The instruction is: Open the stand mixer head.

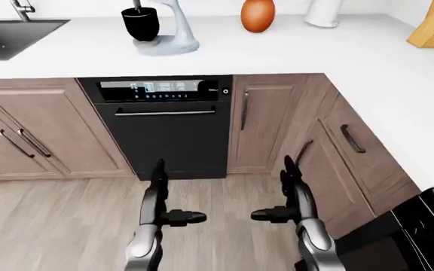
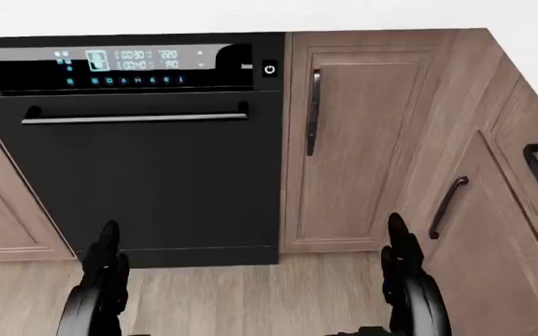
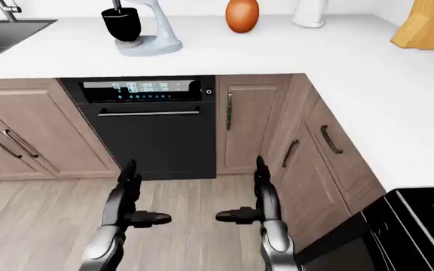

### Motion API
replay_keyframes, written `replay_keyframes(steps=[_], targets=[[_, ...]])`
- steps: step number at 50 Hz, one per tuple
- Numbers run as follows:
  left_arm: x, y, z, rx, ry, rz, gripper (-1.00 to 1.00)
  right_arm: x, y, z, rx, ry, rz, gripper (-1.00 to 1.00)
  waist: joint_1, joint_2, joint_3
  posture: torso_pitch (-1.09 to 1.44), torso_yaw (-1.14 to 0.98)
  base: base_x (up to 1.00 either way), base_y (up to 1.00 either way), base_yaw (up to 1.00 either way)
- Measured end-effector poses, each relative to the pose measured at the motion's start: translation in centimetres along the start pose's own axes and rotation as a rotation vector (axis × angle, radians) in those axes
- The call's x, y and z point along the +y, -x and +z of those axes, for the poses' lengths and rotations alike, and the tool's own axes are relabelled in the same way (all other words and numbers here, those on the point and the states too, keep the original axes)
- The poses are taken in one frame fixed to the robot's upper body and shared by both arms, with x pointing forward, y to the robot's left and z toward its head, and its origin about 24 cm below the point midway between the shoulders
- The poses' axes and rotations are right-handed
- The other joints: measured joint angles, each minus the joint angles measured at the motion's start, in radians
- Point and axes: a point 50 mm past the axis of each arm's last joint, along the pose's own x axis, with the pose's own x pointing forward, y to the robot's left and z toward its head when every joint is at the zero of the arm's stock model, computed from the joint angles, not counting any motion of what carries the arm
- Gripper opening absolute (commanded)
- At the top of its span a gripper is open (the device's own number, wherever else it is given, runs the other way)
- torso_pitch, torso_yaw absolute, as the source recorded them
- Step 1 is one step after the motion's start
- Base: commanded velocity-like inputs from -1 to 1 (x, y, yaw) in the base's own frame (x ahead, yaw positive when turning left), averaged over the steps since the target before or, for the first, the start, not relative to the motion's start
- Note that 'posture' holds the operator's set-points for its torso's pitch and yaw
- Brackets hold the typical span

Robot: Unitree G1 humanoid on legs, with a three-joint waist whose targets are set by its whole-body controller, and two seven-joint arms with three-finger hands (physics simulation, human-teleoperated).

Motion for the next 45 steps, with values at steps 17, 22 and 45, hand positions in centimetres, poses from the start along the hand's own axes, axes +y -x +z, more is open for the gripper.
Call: replay_keyframes(steps=[17, 22, 45], targets=[[0.1, -0.1, 2.0, -0.102, 0.008, -0.007, 1.00, 0.4, 0.0, 1.6, -0.105, -0.006, 0.054, 1.00, 0.006, -0.004, -0.062, 0.00, 0.00, 0.00, 0.00, 0.00], [-0.2, 0.5, 3.9, -0.231, 0.024, -0.015, 1.00, 0.5, 0.8, 4.4, -0.230, -0.105, 0.112, 1.00, 0.007, -0.004, -0.069, 0.00, 0.00, 0.00, 0.00, 0.00], [1.2, 11.9, 24.4, -1.040, 0.086, -0.083, 1.00, 1.8, 11.0, 21.7, -0.797, -0.240, 0.424, 1.00, 0.005, 0.000, -0.074, 0.00, 0.00, 0.00, 0.00, 0.00]])
